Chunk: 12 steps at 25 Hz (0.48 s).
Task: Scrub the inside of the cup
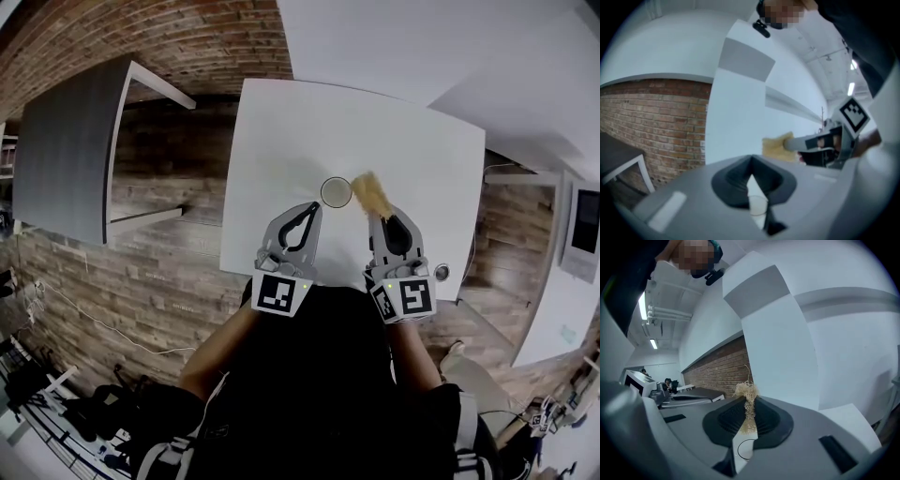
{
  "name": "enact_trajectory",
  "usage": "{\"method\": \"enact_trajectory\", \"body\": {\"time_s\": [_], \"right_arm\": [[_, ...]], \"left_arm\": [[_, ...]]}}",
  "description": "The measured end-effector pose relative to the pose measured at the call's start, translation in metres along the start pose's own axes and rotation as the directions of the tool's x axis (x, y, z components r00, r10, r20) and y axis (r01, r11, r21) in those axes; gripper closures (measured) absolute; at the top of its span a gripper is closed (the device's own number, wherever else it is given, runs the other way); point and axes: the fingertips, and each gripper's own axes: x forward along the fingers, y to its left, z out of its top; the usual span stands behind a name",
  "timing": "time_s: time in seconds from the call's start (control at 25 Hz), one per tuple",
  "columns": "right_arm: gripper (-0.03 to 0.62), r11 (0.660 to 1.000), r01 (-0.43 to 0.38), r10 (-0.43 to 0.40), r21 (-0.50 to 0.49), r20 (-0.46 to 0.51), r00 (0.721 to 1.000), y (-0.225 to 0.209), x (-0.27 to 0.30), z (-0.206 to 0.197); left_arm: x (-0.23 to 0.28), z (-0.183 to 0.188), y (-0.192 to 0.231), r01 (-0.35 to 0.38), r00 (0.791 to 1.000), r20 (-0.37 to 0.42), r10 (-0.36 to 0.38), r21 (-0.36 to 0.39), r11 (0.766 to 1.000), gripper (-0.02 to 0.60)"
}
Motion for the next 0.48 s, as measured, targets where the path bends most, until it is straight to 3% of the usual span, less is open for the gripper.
{"method": "enact_trajectory", "body": {"time_s": [0.48], "right_arm": [[0.563, 0.999, 0.014, -0.014, -0.033, 0.013, 1.0, 0.0001, -0.0085, 0.0041]], "left_arm": [[-0.0043, 0.0059, -0.0034, -0.01, 1.0, 0.02, 0.01, -0.01, 1.0, 0.577]]}}
